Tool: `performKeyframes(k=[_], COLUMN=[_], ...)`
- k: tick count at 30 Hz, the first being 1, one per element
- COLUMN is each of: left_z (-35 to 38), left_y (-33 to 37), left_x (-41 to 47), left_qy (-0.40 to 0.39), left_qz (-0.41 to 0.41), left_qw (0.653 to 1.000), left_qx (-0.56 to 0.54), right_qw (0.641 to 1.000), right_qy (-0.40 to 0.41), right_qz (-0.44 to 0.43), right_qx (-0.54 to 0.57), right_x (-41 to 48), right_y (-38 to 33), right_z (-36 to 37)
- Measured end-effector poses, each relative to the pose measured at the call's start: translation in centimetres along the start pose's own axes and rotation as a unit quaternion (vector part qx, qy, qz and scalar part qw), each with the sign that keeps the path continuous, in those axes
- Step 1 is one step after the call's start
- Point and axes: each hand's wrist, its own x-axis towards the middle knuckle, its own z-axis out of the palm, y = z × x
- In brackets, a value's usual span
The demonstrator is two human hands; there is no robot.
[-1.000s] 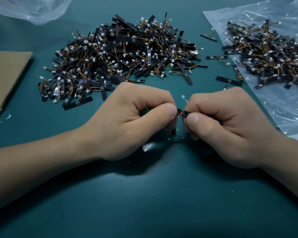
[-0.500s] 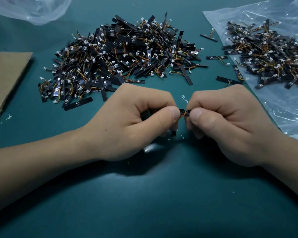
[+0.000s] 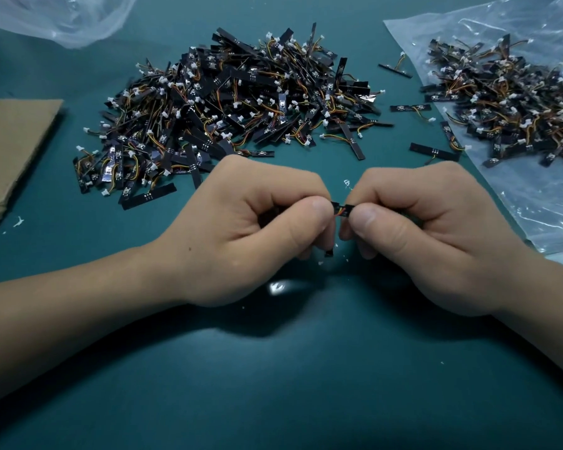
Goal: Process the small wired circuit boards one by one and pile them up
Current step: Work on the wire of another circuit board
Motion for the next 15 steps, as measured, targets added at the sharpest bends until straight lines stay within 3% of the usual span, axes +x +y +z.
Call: performKeyframes(k=[6, 11, 13, 15], left_z=[0.1, 0.2, 0.2, 0.2], left_y=[-0.5, -0.8, -1.0, -1.1], left_x=[0.2, 0.3, 0.2, 0.2], left_qy=[0.001, -0.002, 0.036, 0.105], left_qz=[-0.057, -0.047, -0.034, -0.02], left_qw=[0.998, 0.996, 0.994, 0.991], left_qx=[-0.021, -0.078, -0.095, -0.082], right_qw=[0.999, 0.994, 0.995, 0.998], right_qy=[-0.037, -0.105, -0.089, -0.006], right_qz=[0.013, 0.016, 0.014, 0.009], right_qx=[0.016, 0.039, 0.032, 0.06], right_x=[0.1, 0.1, 0.2, 0.2], right_y=[0.3, 0.4, 0.6, 0.6], right_z=[-0.1, -0.5, -0.4, -0.2])
